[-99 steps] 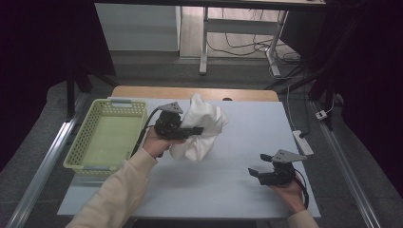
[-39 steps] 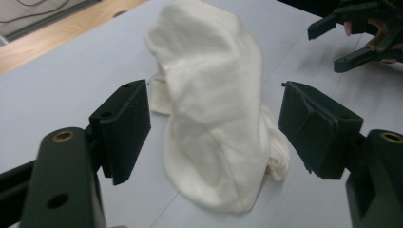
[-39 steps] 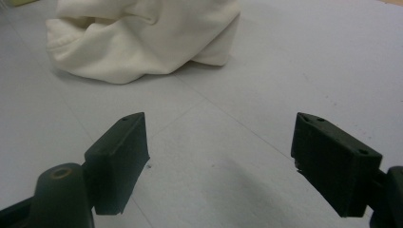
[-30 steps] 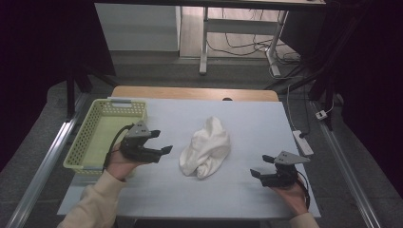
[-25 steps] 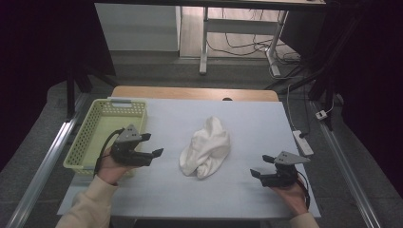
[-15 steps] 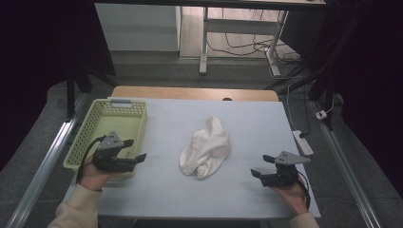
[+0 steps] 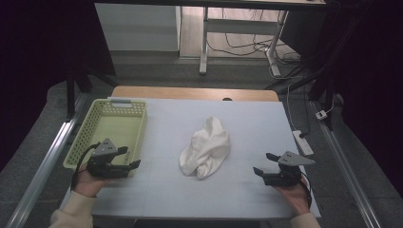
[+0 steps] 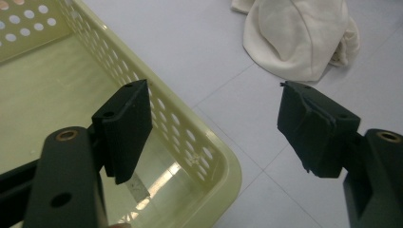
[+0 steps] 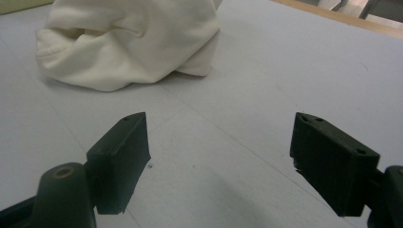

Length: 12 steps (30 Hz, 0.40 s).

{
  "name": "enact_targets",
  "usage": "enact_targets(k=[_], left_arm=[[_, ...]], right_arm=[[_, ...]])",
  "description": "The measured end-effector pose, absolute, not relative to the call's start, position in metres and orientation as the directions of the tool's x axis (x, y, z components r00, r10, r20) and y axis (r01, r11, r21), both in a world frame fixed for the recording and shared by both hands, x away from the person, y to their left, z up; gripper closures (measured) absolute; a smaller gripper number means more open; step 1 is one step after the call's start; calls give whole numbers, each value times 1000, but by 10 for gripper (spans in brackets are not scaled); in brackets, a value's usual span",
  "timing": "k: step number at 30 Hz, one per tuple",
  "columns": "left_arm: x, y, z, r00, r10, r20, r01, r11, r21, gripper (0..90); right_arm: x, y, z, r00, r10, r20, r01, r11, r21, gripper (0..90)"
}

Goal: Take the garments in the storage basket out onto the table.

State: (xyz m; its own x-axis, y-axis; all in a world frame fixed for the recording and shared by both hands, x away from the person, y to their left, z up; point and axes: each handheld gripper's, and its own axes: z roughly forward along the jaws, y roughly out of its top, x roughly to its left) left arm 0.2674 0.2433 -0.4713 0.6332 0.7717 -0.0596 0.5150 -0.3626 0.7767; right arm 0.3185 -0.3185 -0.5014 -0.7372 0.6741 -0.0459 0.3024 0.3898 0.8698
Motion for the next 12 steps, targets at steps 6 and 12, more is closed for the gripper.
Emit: enact_targets(k=[6,12], left_arm=[[268,243,-471,636,769,-63,514,-361,778,274],[268,242,-472,638,767,-64,513,-362,778,272]], right_arm=[[315,-318,-498,-738,672,-63,283,393,875,214],[315,-316,-498,-743,666,-70,279,403,872,214]])
